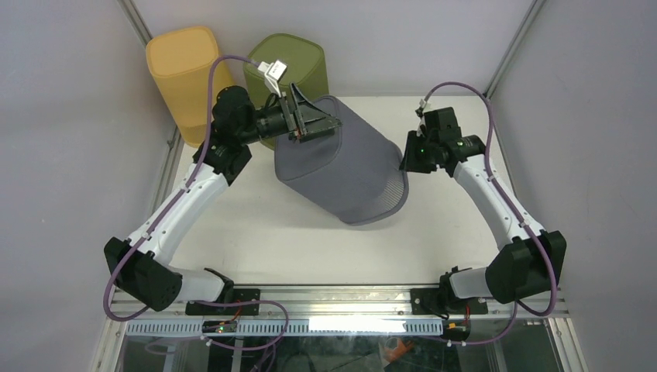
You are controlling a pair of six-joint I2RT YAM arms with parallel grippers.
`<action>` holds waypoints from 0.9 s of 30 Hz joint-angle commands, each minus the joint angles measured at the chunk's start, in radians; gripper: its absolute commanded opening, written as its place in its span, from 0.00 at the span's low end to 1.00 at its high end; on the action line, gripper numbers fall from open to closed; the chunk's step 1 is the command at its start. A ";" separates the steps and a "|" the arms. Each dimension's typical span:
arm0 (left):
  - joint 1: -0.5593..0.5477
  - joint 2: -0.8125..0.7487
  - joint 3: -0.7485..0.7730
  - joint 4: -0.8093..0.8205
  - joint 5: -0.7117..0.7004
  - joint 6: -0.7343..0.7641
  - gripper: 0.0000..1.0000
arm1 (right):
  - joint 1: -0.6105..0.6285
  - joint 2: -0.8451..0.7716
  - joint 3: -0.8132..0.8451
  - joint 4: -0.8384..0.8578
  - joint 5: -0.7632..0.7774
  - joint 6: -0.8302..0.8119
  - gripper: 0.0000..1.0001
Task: Turn the large container upside down
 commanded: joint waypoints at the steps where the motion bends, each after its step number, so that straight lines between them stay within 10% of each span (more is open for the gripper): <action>1: -0.041 0.039 -0.031 0.102 0.028 -0.051 0.99 | 0.015 -0.023 -0.054 0.069 -0.099 0.078 0.28; 18: -0.063 0.093 0.201 -0.070 -0.015 0.146 0.99 | -0.078 -0.128 0.251 -0.188 0.111 -0.024 0.68; 27: -0.047 -0.152 0.046 -0.425 -0.181 0.504 0.99 | -0.077 -0.243 0.343 0.055 -0.348 -0.049 0.80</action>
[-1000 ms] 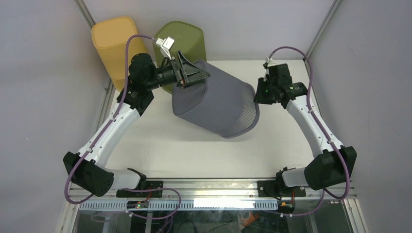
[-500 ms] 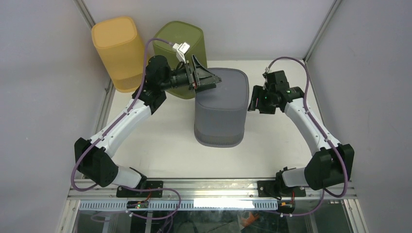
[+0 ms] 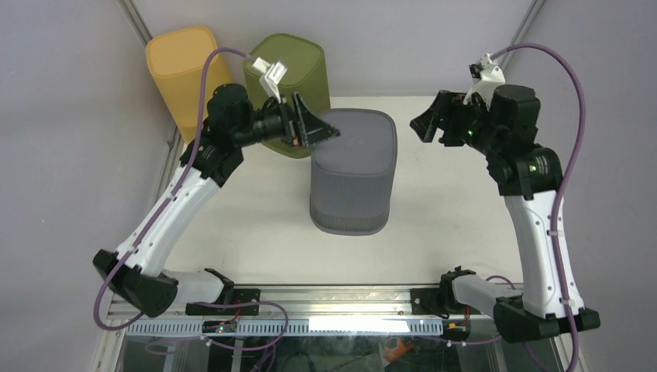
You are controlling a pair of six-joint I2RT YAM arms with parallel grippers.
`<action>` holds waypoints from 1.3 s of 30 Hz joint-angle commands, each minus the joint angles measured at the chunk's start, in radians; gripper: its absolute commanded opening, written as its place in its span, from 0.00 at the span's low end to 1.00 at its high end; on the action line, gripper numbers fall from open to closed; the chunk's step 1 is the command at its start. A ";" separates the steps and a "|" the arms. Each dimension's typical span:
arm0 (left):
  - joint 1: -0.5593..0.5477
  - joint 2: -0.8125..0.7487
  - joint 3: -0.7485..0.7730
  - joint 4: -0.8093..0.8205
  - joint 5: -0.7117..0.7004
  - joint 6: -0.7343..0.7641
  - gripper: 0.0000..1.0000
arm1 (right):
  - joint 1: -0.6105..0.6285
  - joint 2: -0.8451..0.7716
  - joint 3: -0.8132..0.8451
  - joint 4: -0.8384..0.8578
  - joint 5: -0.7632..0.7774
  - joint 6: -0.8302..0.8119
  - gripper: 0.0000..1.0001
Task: Turn the large container upside down
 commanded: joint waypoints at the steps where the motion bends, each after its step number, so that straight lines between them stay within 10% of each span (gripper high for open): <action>1: 0.006 -0.208 -0.152 -0.197 -0.102 0.252 0.99 | 0.002 -0.038 -0.009 0.172 -0.257 -0.013 0.80; 8: 0.004 -0.421 -0.415 -0.188 -0.199 0.373 0.99 | 0.002 -0.080 -0.139 0.316 -0.174 0.013 0.82; 19: -0.131 -0.409 -0.718 0.308 -0.501 0.491 0.99 | 0.002 -0.078 -0.138 0.287 -0.108 0.041 0.85; 39: -0.237 0.622 0.167 0.458 -0.588 0.318 0.99 | 0.002 -0.143 -0.156 0.230 -0.084 0.110 0.85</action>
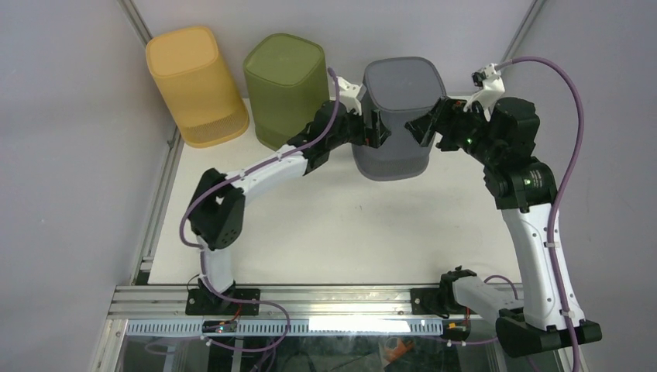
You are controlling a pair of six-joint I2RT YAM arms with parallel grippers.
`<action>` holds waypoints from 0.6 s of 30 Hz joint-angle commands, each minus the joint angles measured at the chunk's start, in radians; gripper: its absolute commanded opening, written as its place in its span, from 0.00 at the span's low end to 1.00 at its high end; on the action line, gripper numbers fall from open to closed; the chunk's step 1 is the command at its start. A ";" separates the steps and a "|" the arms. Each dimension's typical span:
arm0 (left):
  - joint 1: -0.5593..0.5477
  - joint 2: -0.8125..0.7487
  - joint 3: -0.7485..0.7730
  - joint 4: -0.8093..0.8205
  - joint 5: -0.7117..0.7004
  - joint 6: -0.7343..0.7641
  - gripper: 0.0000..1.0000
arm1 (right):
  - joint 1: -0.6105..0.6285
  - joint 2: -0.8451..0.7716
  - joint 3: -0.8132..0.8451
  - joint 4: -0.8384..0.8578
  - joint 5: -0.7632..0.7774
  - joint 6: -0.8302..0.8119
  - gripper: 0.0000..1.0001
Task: Turn the large container upside down
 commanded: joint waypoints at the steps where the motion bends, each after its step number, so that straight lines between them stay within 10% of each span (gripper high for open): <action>1: -0.012 0.136 0.227 0.057 -0.009 0.002 0.99 | 0.001 -0.039 -0.001 0.036 0.027 0.062 0.85; 9: -0.015 0.150 0.433 -0.114 0.039 0.081 0.99 | 0.001 -0.113 -0.041 0.071 0.198 0.056 0.85; 18: -0.011 -0.267 -0.007 -0.266 0.017 0.062 0.99 | 0.001 -0.022 -0.007 0.025 0.289 0.099 0.95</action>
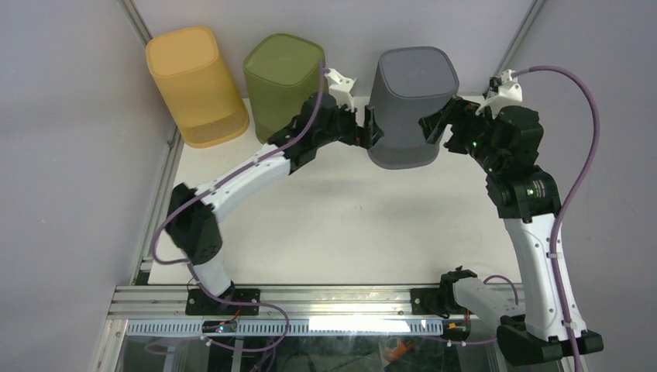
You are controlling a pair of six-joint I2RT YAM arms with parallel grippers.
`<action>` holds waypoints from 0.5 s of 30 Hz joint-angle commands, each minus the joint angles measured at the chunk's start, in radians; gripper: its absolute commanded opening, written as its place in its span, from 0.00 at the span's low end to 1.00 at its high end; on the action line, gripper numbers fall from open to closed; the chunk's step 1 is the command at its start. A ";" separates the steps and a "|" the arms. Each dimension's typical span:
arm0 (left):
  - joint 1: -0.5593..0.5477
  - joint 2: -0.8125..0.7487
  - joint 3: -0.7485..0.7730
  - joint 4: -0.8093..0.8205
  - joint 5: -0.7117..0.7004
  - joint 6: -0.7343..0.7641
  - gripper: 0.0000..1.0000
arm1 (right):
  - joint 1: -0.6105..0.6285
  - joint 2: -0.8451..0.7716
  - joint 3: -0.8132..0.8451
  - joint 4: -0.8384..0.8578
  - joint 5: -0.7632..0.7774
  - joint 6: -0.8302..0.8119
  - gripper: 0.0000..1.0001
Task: Turn the large container upside down
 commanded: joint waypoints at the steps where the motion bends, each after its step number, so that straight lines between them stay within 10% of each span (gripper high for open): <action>1: -0.002 -0.262 -0.187 -0.055 -0.003 -0.004 0.99 | 0.001 0.062 0.038 0.018 0.077 0.049 0.96; 15: 0.014 -0.648 -0.609 -0.300 -0.242 -0.255 0.99 | 0.002 0.118 -0.102 -0.048 0.191 0.106 0.99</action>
